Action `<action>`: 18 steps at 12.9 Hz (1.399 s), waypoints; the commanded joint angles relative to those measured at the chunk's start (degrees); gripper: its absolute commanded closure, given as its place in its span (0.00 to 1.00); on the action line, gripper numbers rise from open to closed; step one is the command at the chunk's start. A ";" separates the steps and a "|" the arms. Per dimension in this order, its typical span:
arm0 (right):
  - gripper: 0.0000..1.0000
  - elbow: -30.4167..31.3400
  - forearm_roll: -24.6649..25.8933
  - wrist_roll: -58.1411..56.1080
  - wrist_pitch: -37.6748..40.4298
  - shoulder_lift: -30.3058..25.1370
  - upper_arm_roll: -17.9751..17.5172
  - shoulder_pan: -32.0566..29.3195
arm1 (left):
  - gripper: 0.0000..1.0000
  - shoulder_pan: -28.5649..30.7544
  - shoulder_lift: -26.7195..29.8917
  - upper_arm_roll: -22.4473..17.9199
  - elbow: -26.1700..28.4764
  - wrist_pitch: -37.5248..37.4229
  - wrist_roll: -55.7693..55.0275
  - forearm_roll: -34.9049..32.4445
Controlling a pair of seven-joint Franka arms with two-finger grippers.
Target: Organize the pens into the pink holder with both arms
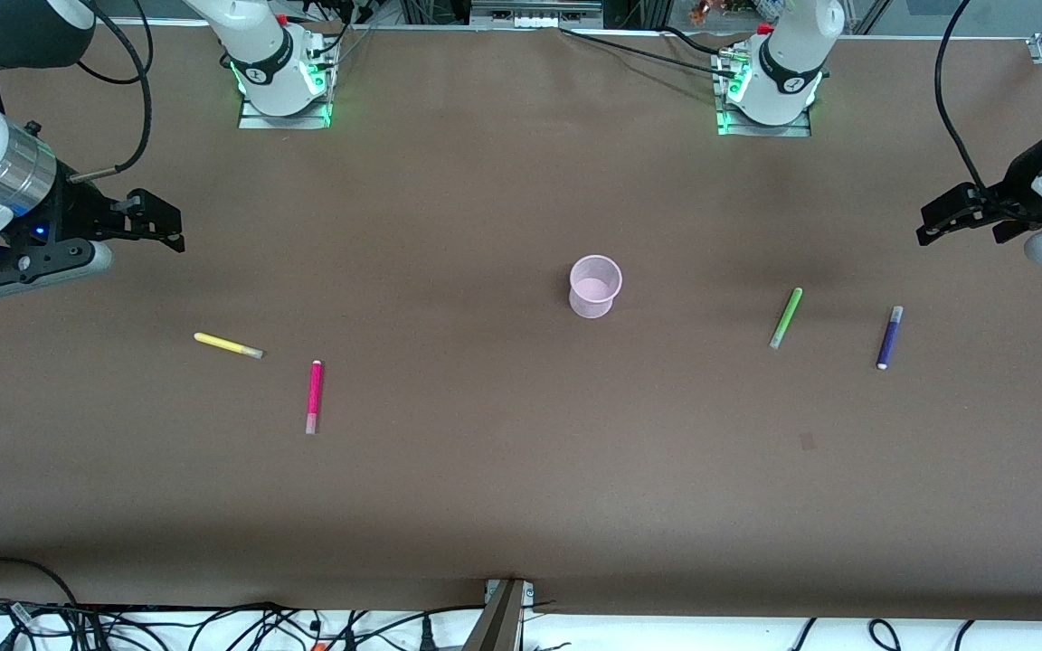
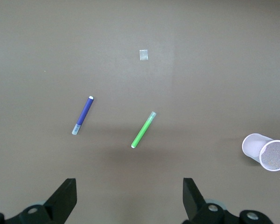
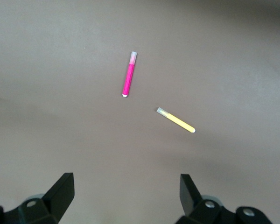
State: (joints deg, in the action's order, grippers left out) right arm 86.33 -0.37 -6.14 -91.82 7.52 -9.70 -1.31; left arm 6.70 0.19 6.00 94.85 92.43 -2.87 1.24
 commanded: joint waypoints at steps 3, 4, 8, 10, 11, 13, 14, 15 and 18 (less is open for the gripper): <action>0.00 -0.20 -0.86 0.61 0.59 -0.75 -0.23 -0.19 | 0.00 0.68 -3.08 -0.81 -1.07 -4.09 1.03 0.08; 0.00 -0.20 -0.86 0.61 0.50 -0.75 -0.23 -0.19 | 0.00 1.21 -4.74 -0.90 -1.07 -3.92 1.38 -2.36; 0.00 -0.20 -0.86 0.61 0.67 -0.84 -0.23 -0.19 | 0.00 1.83 -11.59 -0.90 -0.64 1.42 7.15 -7.64; 0.00 -0.20 -0.86 0.61 0.67 -0.75 -0.23 -0.19 | 0.00 3.40 -15.20 -0.90 -0.20 4.15 14.26 -8.71; 0.00 -0.20 -0.86 0.61 0.76 -0.75 -0.23 -0.19 | 0.00 4.37 -17.13 -0.90 -0.11 5.64 17.34 -8.71; 0.00 -0.20 -0.77 0.61 0.41 -0.75 -0.23 -0.19 | 0.00 6.82 -21.17 -0.90 0.59 10.12 22.62 -8.71; 0.00 -0.20 -0.86 0.61 0.58 -0.75 -0.23 -0.19 | 0.00 8.14 -23.02 -0.90 1.55 12.92 26.04 -8.71; 0.00 -0.20 -0.86 0.61 0.67 -0.75 -0.23 -0.19 | 0.00 8.77 -24.34 -0.90 2.87 15.21 29.47 -8.71; 0.00 -0.20 -0.86 0.61 0.67 -0.83 -0.23 -0.19 | 0.00 9.74 -25.06 -0.90 12.42 29.23 31.79 -8.80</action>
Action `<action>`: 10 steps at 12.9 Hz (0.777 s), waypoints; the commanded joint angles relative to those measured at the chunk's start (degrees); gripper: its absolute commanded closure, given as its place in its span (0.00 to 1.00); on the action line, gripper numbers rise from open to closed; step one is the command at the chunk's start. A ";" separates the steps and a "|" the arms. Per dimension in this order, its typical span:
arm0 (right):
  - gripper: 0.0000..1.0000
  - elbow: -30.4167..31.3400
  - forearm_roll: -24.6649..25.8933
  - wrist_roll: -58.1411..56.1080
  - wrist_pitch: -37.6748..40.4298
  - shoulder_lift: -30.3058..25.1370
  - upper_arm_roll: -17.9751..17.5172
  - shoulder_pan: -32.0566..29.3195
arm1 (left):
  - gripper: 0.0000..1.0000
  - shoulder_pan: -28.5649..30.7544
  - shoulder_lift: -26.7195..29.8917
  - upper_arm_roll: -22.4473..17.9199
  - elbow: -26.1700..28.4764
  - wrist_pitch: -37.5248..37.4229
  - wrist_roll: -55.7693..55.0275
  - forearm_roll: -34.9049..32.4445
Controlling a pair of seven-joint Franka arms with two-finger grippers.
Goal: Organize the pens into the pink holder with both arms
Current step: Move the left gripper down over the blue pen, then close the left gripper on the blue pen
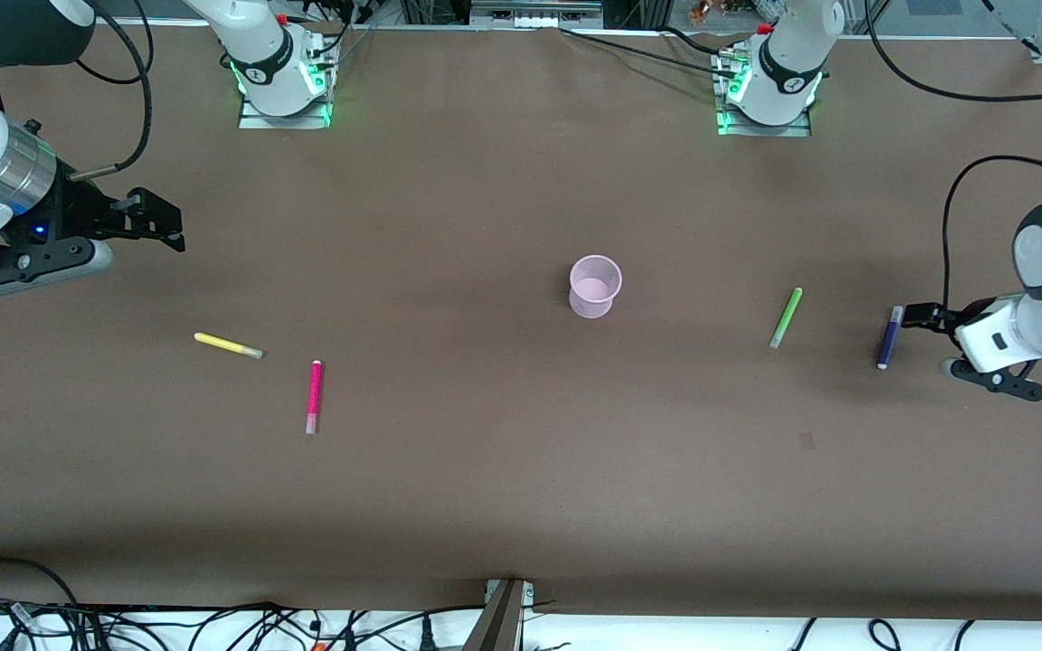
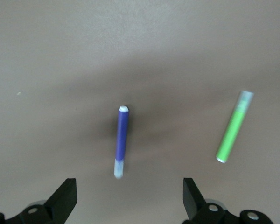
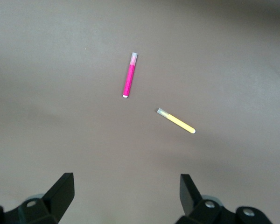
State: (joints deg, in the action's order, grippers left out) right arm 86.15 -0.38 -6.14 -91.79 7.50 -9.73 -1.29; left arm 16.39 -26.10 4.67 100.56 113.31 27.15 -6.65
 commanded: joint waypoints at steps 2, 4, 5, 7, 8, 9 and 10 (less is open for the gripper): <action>0.00 -0.01 -0.85 0.61 0.65 -0.73 -0.20 -0.21 | 0.00 0.13 1.32 0.42 12.71 17.79 4.99 -0.99; 0.00 -0.01 -0.85 0.61 0.65 -0.73 -0.20 -0.21 | 0.00 0.13 -0.08 0.42 12.82 21.93 10.79 -6.58; 0.00 -0.01 -0.85 0.61 0.65 -0.73 -0.20 -0.21 | 0.00 0.13 -1.13 0.51 13.34 26.22 12.47 -10.10; 0.00 -0.01 -0.85 0.61 0.65 -0.73 -0.20 -0.21 | 0.00 0.30 -1.93 0.60 16.06 31.86 12.57 -11.36; 0.00 -0.01 -0.85 0.61 0.65 -0.73 -0.20 -0.21 | 0.00 1.35 -2.80 0.69 16.77 33.45 12.49 -11.36; 0.00 -0.01 -0.85 0.61 0.65 -0.73 -0.20 -0.21 | 0.00 2.58 -3.68 1.04 17.21 33.73 12.49 -11.36; 0.00 -0.01 -0.85 0.61 0.65 -0.73 -0.20 -0.21 | 0.00 3.29 -4.21 1.13 17.21 33.82 12.49 -11.10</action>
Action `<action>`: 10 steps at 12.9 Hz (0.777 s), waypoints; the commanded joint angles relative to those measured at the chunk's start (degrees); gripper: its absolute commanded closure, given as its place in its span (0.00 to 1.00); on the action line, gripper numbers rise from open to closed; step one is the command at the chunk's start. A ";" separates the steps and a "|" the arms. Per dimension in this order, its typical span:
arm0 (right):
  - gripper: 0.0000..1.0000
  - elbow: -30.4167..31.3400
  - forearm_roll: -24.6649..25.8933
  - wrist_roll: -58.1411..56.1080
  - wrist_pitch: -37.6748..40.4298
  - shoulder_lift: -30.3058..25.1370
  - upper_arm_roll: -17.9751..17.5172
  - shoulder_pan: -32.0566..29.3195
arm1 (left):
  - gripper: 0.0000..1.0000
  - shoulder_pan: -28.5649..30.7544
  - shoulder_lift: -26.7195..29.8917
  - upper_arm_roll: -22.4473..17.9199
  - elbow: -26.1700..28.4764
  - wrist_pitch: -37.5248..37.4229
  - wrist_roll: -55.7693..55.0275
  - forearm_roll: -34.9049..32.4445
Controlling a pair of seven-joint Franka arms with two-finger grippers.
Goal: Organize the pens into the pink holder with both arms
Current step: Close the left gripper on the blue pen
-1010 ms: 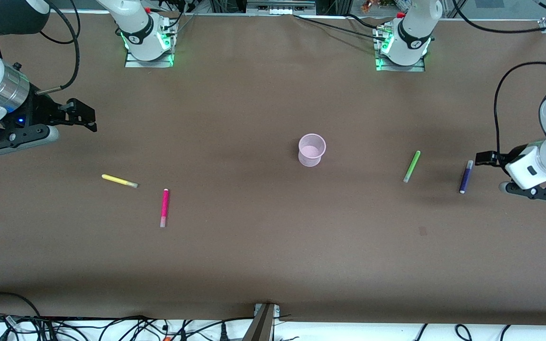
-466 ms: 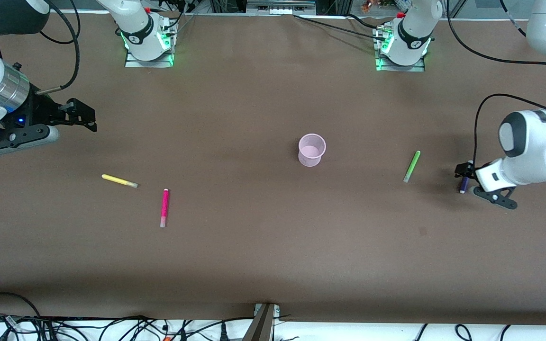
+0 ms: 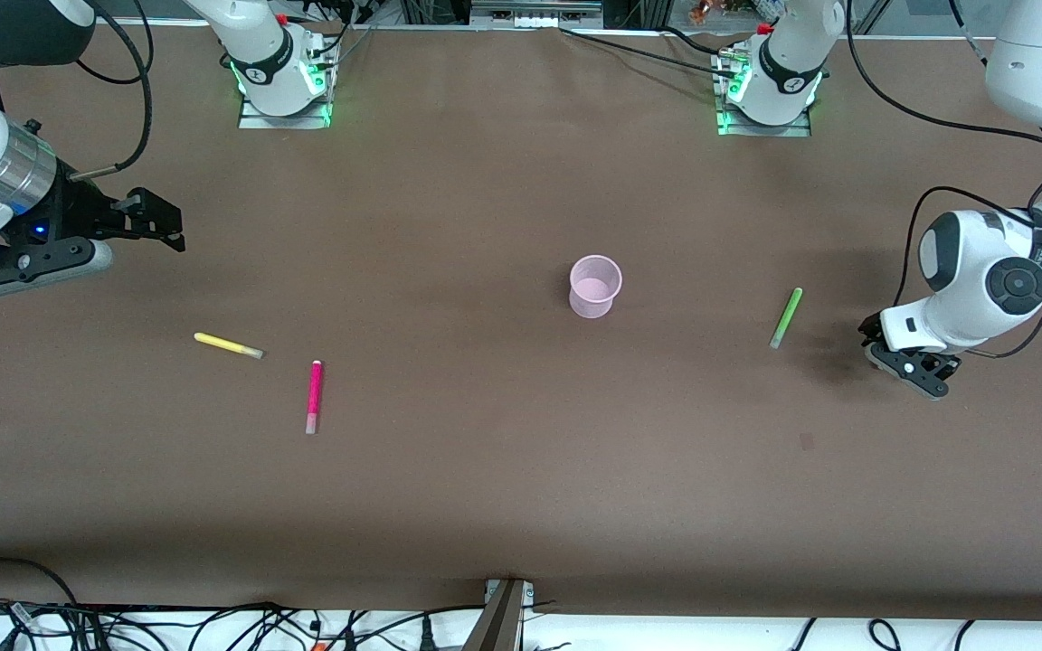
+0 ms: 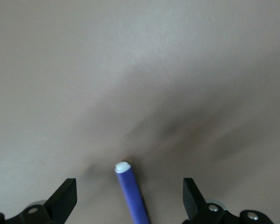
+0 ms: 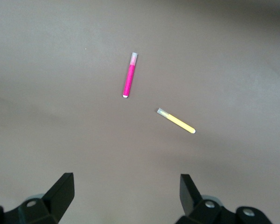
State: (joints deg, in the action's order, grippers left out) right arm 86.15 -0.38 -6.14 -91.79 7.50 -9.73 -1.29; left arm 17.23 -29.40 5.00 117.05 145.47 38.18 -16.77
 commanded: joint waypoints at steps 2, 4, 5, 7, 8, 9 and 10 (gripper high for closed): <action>0.00 -0.01 -0.93 0.61 0.74 -0.73 -0.11 -0.21 | 0.00 2.71 -1.45 0.89 0.73 1.66 1.29 -0.38; 0.00 -0.01 -0.85 0.69 0.39 -0.73 -0.20 -0.21 | 0.46 2.63 -1.63 0.89 0.55 1.57 1.55 -0.37; 0.00 -0.01 -0.93 0.69 0.39 -0.73 -0.20 -0.21 | 0.62 2.63 -1.72 0.89 0.55 1.48 1.64 -0.37; 0.00 -0.01 -0.93 0.69 0.30 -0.73 -0.28 -0.21 | 0.98 2.72 -1.80 1.59 0.55 1.31 3.03 -0.37; 0.00 -0.01 -0.93 0.61 0.21 -0.73 -0.29 -0.21 | 1.00 2.72 -1.80 1.59 0.29 1.31 4.18 -0.37; 0.00 -0.01 -1.02 0.17 0.21 -0.55 -0.29 -0.21 | 1.00 2.72 -1.72 1.59 0.20 1.31 4.45 -0.37; 0.00 -0.01 -1.02 0.08 0.04 -0.47 -0.46 0.05 | 1.00 2.63 -1.63 1.76 0.11 1.05 4.36 -0.37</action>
State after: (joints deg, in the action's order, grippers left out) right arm 86.15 -0.50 -6.15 -91.80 7.50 -9.75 -1.27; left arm 19.35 -30.89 6.11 117.23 146.41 41.06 -16.77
